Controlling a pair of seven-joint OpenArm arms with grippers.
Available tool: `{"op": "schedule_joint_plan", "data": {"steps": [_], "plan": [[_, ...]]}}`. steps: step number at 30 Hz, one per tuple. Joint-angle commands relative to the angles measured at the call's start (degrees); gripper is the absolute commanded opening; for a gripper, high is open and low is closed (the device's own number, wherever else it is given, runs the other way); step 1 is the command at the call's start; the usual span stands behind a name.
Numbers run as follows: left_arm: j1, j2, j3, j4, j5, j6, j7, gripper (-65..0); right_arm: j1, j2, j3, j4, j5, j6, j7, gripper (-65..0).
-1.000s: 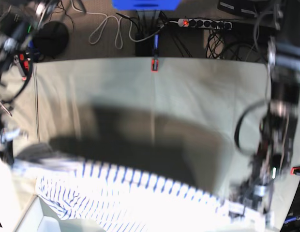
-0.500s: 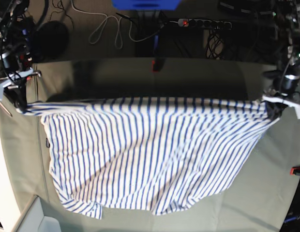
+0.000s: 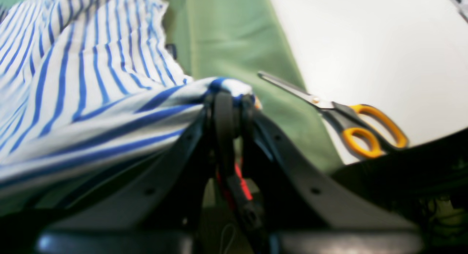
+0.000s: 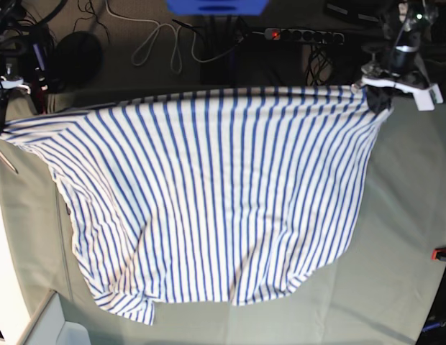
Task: Layout the t-shirt on the table in an organized manner, then fold the t-shirt properly
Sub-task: 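Swing the shirt up again with both grippers and lower it flat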
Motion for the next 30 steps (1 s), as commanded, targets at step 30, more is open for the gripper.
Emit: {"op": "schedule_joint_plan", "data": {"steps": [30], "plan": [[-91.43,-8.85,20.07,-43.93,5.5,1.27,7.15,-65.0,76.77,14.56,-28.93,-39.41,-24.32,-1.37,-5.04,-65.0]]}}
